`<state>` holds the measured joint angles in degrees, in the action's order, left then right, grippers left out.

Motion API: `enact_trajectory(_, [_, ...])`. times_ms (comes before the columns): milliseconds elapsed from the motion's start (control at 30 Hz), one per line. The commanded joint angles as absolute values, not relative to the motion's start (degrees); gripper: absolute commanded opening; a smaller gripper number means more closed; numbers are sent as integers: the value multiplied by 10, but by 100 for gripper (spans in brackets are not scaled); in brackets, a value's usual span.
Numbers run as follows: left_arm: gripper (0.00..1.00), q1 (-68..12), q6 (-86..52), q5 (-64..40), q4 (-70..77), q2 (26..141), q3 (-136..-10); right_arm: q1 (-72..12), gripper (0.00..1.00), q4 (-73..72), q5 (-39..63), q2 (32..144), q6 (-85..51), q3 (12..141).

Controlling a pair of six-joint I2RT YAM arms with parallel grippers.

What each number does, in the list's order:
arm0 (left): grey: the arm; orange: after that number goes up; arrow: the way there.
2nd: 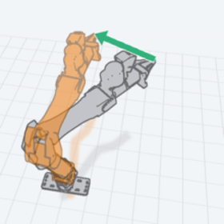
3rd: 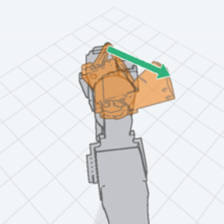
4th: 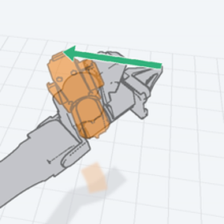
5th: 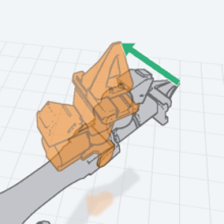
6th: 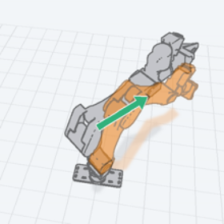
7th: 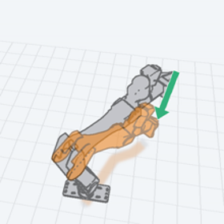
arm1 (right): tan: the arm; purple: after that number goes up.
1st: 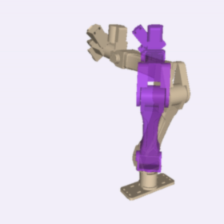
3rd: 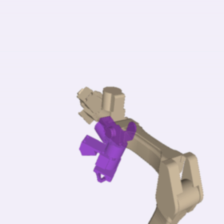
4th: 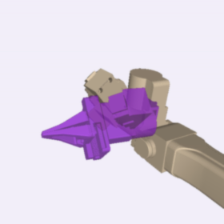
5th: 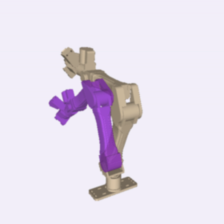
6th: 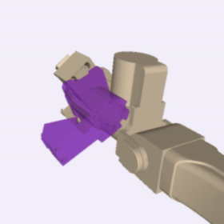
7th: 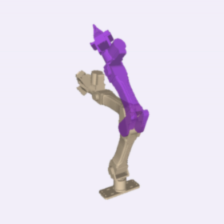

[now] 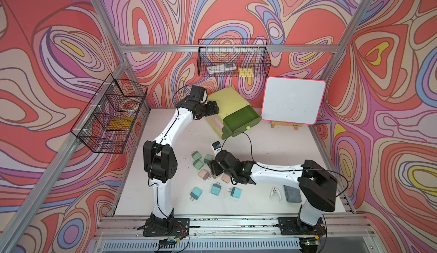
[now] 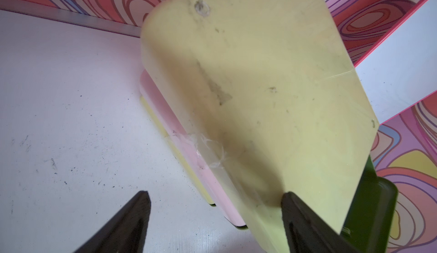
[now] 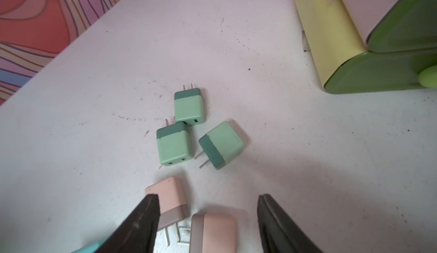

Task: Place the plugs into the drawer by color
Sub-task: Pick up the plug from the center of the board.

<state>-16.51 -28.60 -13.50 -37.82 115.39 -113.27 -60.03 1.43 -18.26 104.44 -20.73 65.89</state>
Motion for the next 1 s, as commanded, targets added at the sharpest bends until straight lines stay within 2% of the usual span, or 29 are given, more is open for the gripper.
enact_trajectory(0, [86, -164, -270, -116, -421, 1140, -1121, -602, 70, 61, -264, 1108, -180, 722])
enact_trajectory(433, [87, -163, -263, -109, -424, 1133, -1116, -596, 85, 107, -279, 1248, -143, 863])
enact_trajectory(967, [87, -163, -266, -109, -421, 1137, -1114, -588, 80, 111, -266, 1205, -176, 793])
